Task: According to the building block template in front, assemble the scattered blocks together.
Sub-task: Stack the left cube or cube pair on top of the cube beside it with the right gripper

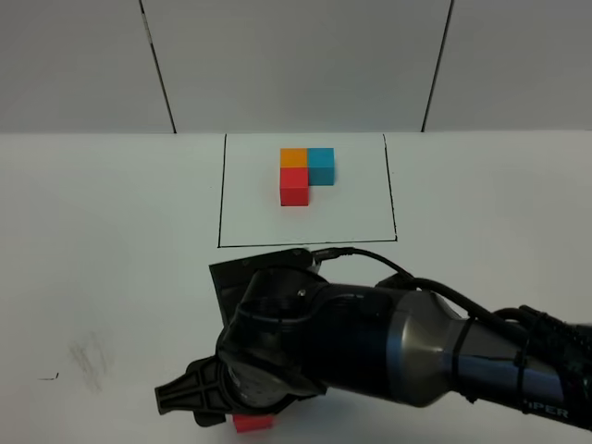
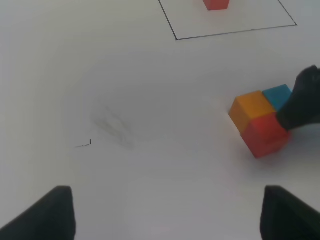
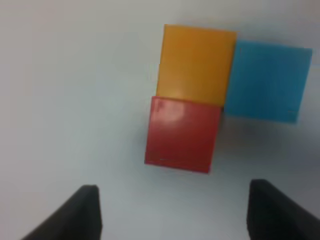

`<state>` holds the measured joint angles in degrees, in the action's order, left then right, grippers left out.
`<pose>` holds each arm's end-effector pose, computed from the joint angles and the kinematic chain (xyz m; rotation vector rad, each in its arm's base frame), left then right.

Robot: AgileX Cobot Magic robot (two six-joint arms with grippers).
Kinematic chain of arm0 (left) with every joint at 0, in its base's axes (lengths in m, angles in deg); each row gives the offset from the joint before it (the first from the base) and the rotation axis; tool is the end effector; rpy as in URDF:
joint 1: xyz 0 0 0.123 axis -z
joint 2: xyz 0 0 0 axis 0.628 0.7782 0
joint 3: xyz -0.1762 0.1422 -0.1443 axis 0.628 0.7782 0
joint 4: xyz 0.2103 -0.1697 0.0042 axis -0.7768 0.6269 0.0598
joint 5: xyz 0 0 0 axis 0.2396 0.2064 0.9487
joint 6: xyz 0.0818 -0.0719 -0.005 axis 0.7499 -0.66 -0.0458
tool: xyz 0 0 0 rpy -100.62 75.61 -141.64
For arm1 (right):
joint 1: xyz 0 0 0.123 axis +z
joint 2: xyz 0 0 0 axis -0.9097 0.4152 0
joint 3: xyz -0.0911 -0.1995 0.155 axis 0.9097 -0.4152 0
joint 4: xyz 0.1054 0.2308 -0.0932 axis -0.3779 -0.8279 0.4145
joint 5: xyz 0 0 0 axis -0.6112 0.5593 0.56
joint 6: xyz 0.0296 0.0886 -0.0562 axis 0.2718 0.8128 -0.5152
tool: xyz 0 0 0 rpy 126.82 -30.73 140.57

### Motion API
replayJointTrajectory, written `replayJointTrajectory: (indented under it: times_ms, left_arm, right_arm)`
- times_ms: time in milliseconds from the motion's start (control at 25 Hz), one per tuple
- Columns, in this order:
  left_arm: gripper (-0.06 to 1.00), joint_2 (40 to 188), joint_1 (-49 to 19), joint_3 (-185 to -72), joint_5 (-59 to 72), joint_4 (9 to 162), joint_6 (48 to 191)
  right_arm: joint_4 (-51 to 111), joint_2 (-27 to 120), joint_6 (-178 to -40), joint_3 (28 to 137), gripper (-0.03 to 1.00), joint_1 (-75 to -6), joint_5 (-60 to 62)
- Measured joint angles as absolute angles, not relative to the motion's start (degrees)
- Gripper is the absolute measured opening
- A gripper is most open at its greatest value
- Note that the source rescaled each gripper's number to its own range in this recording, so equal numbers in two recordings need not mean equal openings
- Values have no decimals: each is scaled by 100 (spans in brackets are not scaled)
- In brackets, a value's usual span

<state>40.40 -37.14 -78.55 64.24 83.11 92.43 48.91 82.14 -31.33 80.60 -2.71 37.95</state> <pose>0.0395 -0.0199 0.2821 0.1598 2.0241 -0.1818 0.2002 0.3561 0.1588 -0.3608 2.8138 0.2570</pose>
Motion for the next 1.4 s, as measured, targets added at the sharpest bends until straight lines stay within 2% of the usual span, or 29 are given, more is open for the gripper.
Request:
replayJointTrajectory:
  times_ms: [280,1400]
  left_arm:
    - [95,4040,-3714,-7855,6424,8311,9243]
    - [95,4040,-3714,-7855,6424,8311,9243]
  right_arm:
    - [5115,8218,-3214,8228,46,-464,4077]
    - [4254,8972,-4221,8407,45,-815,3551]
